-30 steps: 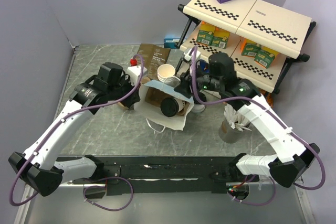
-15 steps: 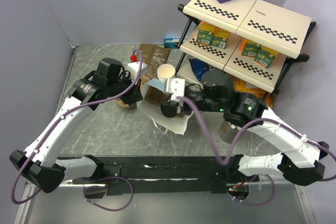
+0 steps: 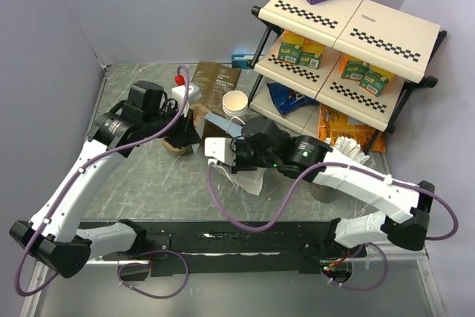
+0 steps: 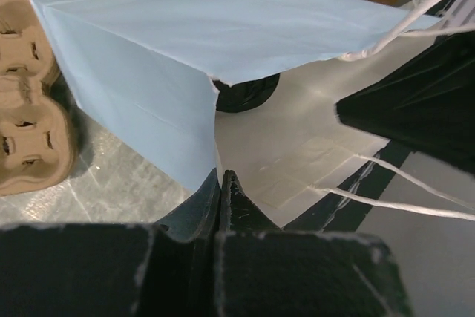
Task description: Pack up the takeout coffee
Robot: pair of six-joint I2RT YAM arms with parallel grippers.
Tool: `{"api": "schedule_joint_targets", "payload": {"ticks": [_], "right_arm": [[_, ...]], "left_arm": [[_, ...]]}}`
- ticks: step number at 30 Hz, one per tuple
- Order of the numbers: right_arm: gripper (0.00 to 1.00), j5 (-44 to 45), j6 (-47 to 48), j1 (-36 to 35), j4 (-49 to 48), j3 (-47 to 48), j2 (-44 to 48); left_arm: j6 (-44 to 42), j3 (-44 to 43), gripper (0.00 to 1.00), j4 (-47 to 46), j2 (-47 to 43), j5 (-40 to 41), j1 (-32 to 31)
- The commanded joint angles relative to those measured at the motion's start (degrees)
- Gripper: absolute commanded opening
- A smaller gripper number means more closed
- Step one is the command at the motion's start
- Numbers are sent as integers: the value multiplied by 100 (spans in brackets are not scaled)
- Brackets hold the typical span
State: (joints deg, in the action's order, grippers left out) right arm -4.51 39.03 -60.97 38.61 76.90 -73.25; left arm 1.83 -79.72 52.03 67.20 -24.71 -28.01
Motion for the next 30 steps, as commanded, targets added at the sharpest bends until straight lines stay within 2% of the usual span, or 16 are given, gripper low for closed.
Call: {"api": "schedule_joint_targets", "payload": {"ticks": [1,16,21,25,30], "right_arm": [[0,355,430,-134,15,132,-224],[0,689,536,-65,-231,-176,-927],[0,584,404,111,-214,16,-1024],[0,-233,342,314,-117,238,-710],[0,-937,501,331,-512,-210,-128]], "left_arm": [[301,36,1,-176,-198,-421,67],[301,660,1,-79,-506,-535,331],[169,774,1,-18,-532,-500,358],[90,765,1,0,-550,-421,358],[81,783,1,-44,-532,-359,366]]}}
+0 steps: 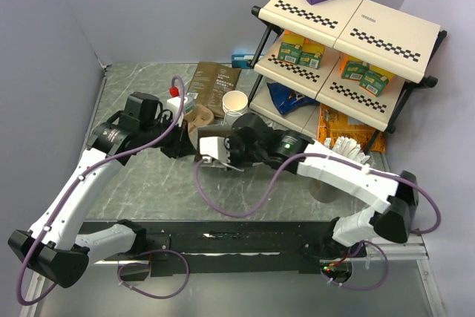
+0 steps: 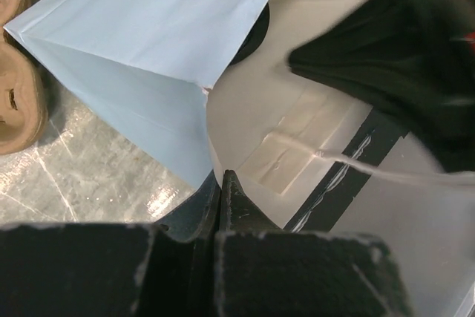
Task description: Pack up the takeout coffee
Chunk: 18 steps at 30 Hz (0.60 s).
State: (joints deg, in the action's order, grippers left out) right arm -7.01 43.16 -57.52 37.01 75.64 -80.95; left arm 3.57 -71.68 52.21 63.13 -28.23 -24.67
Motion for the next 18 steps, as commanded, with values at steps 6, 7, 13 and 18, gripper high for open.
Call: {"api": "schedule_joint_targets", "payload": {"ticks": [6,7,13,18], "right_arm": [[0,-504,0,-5,-423,-23,449],[0,-451,-9,-23,-528,-23,396],[0,-204,61,65,-599,74,114],[0,-371,386,74,-327,118,176]], "left_arm": [[-129,22,1,-105,-170,19,41],[-138,31,1,-114,-187,19,41],[-252,189,1,-88,-319,177,41],[-226,207,1,-105,-363,142,102]]}}
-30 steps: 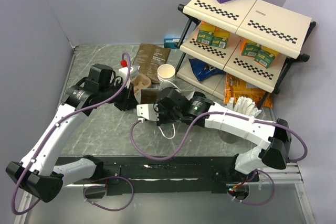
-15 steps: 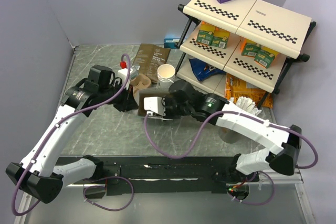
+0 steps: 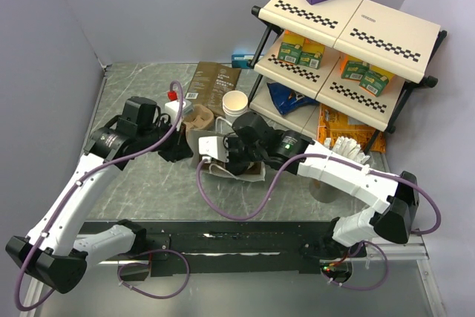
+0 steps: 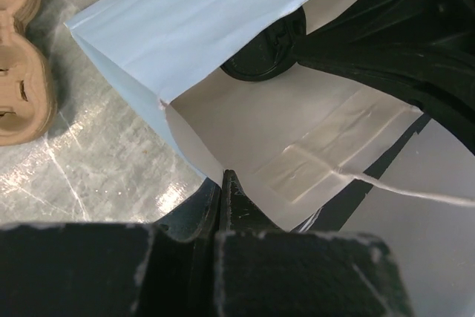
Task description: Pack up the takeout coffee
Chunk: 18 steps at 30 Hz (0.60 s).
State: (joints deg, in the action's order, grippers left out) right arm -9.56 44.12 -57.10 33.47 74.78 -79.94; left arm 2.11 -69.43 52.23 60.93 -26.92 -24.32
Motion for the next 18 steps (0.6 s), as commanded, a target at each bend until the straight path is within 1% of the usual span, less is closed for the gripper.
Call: {"api": "schedule_joint_targets", "payload": {"ticks": [1,6,10,18], "right_arm": [[0,-142,325,32,80,186,101],[0,50,475,15,492,247,-118],[0,253,650,-12,642,247,-390],[0,674,993,-47,652,72,-513]], "left_arm": [[-70,-18,1,-142,-142,2,76],[-53,35,1,-178,-160,-68,120],[-53,9,1,-152,-143,-77,138],[-88,-9,1,-125,-90,-68,155]]}}
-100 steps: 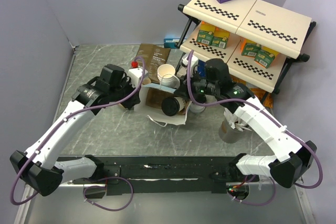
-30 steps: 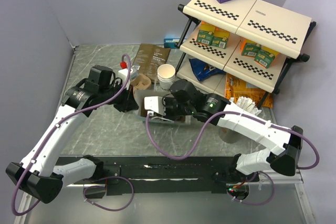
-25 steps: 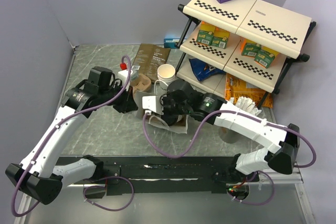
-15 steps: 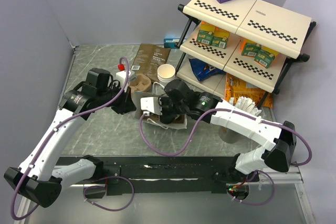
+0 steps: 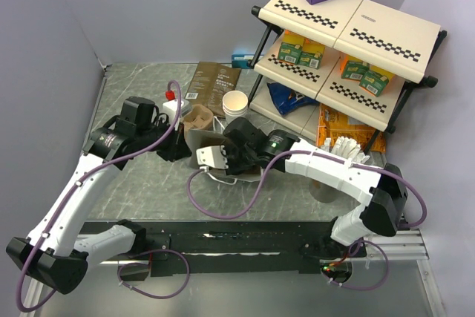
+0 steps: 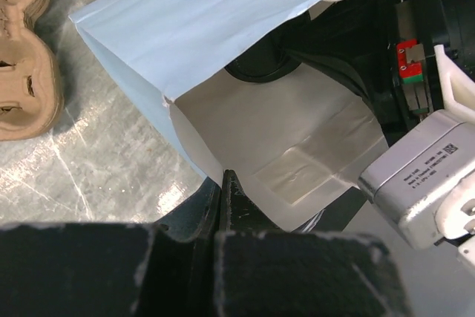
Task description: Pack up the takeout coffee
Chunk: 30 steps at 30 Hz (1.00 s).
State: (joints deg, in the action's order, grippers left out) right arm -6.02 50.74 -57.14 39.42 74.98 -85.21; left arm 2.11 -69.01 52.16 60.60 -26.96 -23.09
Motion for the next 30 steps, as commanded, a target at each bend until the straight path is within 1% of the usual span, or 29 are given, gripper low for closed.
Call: {"api": "schedule_joint_targets", "payload": {"ticks": [1,12,24,25,30], "right_arm": [[0,373,427,-60,66,43,-13],[0,979,911,-25,136,-256,-180],[0,1235,1166,239,470,-177,-259],[0,1287,1184,282,514,-151,-259],[0,1235,1411,423,865,-89,-259]], "left_arm": [[-97,-60,1,-119,-48,-46,33],[-149,-104,1,-101,75,15,42],[-149,-191,1,-66,180,147,50],[-332,-218,1,-66,198,156,50],[-316,-288,1,-92,259,174,59]]}}
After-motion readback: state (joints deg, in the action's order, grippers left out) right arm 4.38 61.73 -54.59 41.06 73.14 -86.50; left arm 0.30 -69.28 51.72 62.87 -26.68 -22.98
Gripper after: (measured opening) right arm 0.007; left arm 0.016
